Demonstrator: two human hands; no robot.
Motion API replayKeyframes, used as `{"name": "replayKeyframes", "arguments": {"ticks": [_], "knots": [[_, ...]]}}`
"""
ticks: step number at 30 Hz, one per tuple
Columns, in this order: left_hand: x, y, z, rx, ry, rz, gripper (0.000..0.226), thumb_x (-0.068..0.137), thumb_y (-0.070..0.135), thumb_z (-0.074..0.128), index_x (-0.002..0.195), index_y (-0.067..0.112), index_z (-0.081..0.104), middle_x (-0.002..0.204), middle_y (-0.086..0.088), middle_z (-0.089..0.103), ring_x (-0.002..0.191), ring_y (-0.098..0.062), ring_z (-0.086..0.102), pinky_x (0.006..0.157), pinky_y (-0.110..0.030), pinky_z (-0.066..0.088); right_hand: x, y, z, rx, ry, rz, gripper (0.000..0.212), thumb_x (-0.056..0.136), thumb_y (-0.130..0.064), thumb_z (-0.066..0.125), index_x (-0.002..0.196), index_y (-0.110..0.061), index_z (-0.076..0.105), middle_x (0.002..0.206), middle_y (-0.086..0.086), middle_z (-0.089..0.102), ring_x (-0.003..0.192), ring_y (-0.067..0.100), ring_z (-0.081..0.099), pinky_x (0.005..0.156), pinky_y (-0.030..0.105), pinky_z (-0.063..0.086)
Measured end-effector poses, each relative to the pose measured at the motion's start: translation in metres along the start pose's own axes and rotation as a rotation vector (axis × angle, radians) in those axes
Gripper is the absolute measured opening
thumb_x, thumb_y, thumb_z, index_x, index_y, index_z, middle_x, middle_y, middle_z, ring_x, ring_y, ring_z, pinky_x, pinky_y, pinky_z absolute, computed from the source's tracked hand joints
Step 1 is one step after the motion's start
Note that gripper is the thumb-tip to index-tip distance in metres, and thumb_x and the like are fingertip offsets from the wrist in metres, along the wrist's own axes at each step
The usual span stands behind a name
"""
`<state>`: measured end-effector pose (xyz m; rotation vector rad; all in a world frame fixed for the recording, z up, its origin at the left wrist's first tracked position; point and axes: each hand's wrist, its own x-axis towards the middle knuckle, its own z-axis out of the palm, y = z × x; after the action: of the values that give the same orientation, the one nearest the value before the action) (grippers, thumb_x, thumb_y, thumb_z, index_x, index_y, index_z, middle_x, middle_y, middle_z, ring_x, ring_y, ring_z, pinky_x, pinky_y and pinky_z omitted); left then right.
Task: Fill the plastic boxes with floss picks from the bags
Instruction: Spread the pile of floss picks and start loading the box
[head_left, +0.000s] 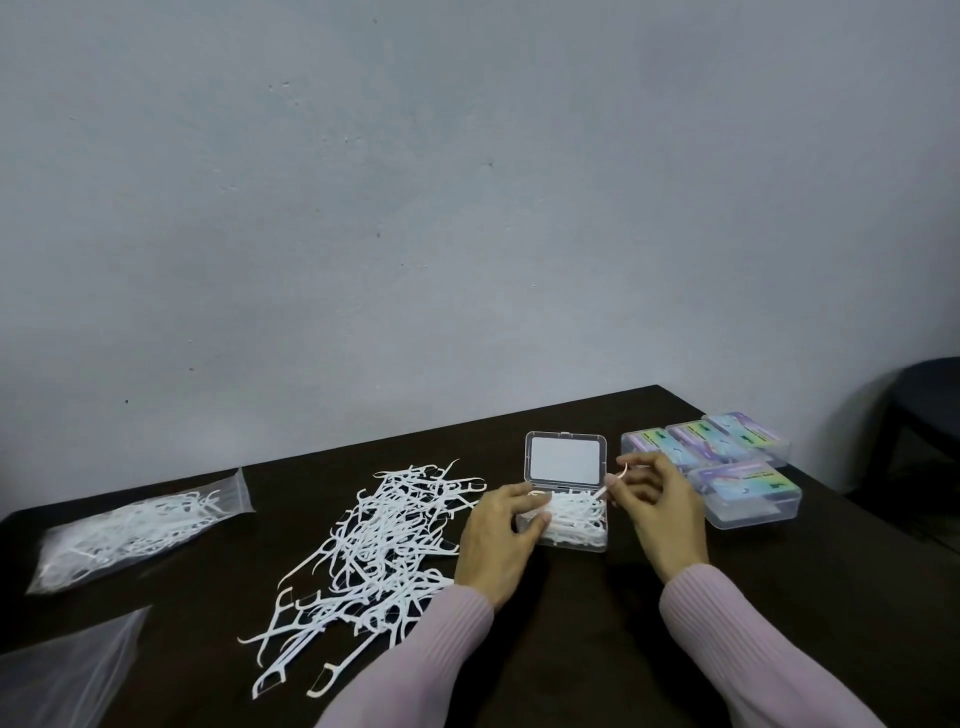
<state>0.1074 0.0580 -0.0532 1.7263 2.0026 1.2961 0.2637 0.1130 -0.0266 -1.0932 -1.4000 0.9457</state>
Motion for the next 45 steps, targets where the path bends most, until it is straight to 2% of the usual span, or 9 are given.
{"name": "replayKeyframes", "arguments": {"ticks": [6, 8, 12, 16, 23, 31, 37, 40, 45], "knots": [[0.001, 0.000, 0.002, -0.076, 0.027, -0.027, 0.031, 0.086, 0.021, 0.067, 0.118, 0.022, 0.065, 0.119, 0.010, 0.062, 0.109, -0.004, 0.055, 0.100, -0.027, 0.045, -0.003, 0.001, 0.003, -0.088, -0.074, -0.011, 0.018, 0.075, -0.008, 0.072, 0.080, -0.014, 0.056, 0.084, 0.002, 0.063, 0.079, 0.010, 0.062, 0.066, 0.017, 0.050], [0.000, 0.001, 0.002, -0.099, 0.040, -0.056, 0.034, 0.087, 0.019, 0.067, 0.120, 0.019, 0.063, 0.118, 0.007, 0.063, 0.107, -0.005, 0.057, 0.097, -0.027, 0.047, -0.004, 0.005, 0.005, -0.215, -0.137, -0.022, 0.017, 0.074, -0.014, 0.074, 0.079, -0.017, 0.058, 0.082, -0.002, 0.065, 0.078, 0.009, 0.062, 0.076, 0.027, 0.055], [0.001, 0.001, 0.002, -0.106, 0.046, -0.056, 0.031, 0.092, 0.017, 0.058, 0.123, 0.015, 0.060, 0.119, 0.005, 0.063, 0.106, -0.006, 0.057, 0.096, -0.026, 0.048, -0.005, 0.008, 0.006, -0.428, -0.156, -0.064, 0.016, 0.074, -0.028, 0.074, 0.077, -0.031, 0.059, 0.091, -0.005, 0.064, 0.090, 0.011, 0.058, 0.097, 0.040, 0.044], [0.003, 0.003, 0.000, -0.128, 0.030, -0.081, 0.033, 0.095, 0.014, 0.053, 0.127, 0.015, 0.055, 0.118, 0.005, 0.059, 0.103, -0.004, 0.056, 0.084, -0.012, 0.047, -0.003, 0.006, 0.005, -0.319, -0.100, -0.021, 0.016, 0.080, -0.010, 0.068, 0.089, -0.017, 0.057, 0.101, 0.002, 0.060, 0.098, 0.015, 0.057, 0.083, 0.023, 0.045], [0.002, 0.009, 0.005, -0.132, 0.041, -0.143, 0.044, 0.084, 0.034, 0.068, 0.122, 0.018, 0.054, 0.114, 0.005, 0.059, 0.100, -0.007, 0.055, 0.091, -0.028, 0.050, -0.003, 0.011, 0.009, -0.259, -0.250, 0.126, 0.033, 0.082, -0.004, 0.064, 0.109, -0.013, 0.048, 0.123, 0.007, 0.055, 0.114, 0.016, 0.052, 0.089, 0.023, 0.041], [0.003, 0.013, 0.005, -0.102, 0.056, -0.188, 0.036, 0.086, 0.027, 0.066, 0.119, 0.017, 0.055, 0.113, 0.006, 0.054, 0.093, -0.004, 0.052, 0.083, -0.020, 0.047, -0.004, 0.011, 0.011, -0.320, -0.272, 0.121, 0.006, 0.086, -0.011, 0.060, 0.091, -0.014, 0.057, 0.118, 0.006, 0.058, 0.110, 0.015, 0.053, 0.086, 0.022, 0.043], [0.001, 0.013, 0.006, -0.067, 0.041, -0.158, 0.033, 0.089, 0.025, 0.062, 0.120, 0.016, 0.055, 0.112, 0.003, 0.055, 0.097, -0.010, 0.052, 0.091, -0.028, 0.047, -0.006, 0.009, 0.013, -0.315, -0.259, 0.105, 0.008, 0.087, -0.011, 0.059, 0.094, -0.013, 0.057, 0.117, 0.008, 0.058, 0.106, 0.014, 0.053, 0.079, 0.019, 0.044], [0.002, 0.013, 0.006, -0.109, 0.041, -0.155, 0.034, 0.094, 0.020, 0.054, 0.128, 0.014, 0.051, 0.118, -0.002, 0.057, 0.102, -0.012, 0.055, 0.094, -0.030, 0.047, -0.006, 0.007, 0.012, -0.243, -0.237, 0.148, 0.013, 0.089, -0.011, 0.056, 0.101, -0.013, 0.051, 0.120, 0.010, 0.057, 0.105, 0.015, 0.054, 0.075, 0.017, 0.045], [0.002, 0.015, 0.002, -0.231, 0.012, -0.273, 0.042, 0.101, 0.020, 0.038, 0.142, 0.014, 0.037, 0.131, 0.000, 0.054, 0.115, -0.009, 0.049, 0.103, -0.024, 0.036, -0.003, -0.002, 0.012, -0.081, -0.225, 0.282, 0.045, 0.097, -0.017, 0.044, 0.139, -0.014, 0.031, 0.137, 0.011, 0.047, 0.123, 0.023, 0.047, 0.090, 0.028, 0.038]]}}
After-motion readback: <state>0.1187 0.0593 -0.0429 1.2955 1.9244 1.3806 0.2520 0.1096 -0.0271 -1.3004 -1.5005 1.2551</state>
